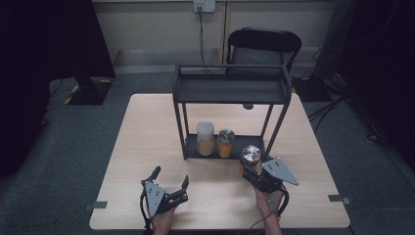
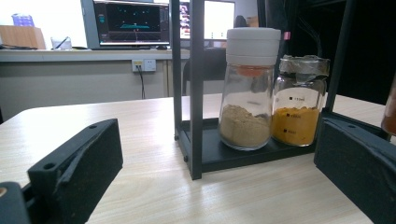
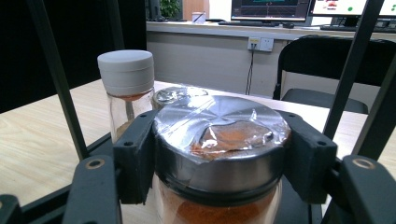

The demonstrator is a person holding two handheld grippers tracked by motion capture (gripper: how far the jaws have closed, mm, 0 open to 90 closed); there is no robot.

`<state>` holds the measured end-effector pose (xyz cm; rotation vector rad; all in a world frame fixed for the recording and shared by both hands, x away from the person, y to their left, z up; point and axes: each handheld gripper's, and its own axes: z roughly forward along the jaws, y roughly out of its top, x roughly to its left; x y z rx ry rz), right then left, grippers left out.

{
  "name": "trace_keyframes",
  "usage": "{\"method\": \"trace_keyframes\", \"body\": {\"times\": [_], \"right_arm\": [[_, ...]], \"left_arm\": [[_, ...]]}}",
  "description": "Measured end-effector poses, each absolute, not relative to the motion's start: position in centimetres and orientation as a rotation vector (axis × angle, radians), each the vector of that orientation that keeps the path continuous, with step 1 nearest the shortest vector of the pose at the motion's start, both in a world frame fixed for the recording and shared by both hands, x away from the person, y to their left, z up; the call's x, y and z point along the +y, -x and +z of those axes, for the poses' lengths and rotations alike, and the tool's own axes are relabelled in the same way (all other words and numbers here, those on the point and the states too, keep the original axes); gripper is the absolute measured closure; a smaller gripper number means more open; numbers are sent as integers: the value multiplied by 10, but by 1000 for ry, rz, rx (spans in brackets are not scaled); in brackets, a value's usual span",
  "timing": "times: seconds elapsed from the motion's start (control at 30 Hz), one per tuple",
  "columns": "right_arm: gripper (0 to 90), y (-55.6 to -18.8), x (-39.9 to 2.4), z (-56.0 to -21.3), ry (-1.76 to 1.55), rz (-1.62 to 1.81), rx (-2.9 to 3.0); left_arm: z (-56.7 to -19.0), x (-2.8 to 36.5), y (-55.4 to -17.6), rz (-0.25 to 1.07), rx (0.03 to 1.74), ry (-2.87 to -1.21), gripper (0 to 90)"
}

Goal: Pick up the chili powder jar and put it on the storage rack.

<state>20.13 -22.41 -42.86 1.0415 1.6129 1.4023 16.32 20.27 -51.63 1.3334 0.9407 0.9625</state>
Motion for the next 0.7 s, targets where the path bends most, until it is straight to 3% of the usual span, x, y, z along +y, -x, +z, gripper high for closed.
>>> {"method": "trace_keyframes", "body": {"times": [0.7], "right_arm": [[351,-216,-219,-420,-1047,1386,1610]], "left_arm": [[-516,203,-163,962,941,-1333,7]]}}
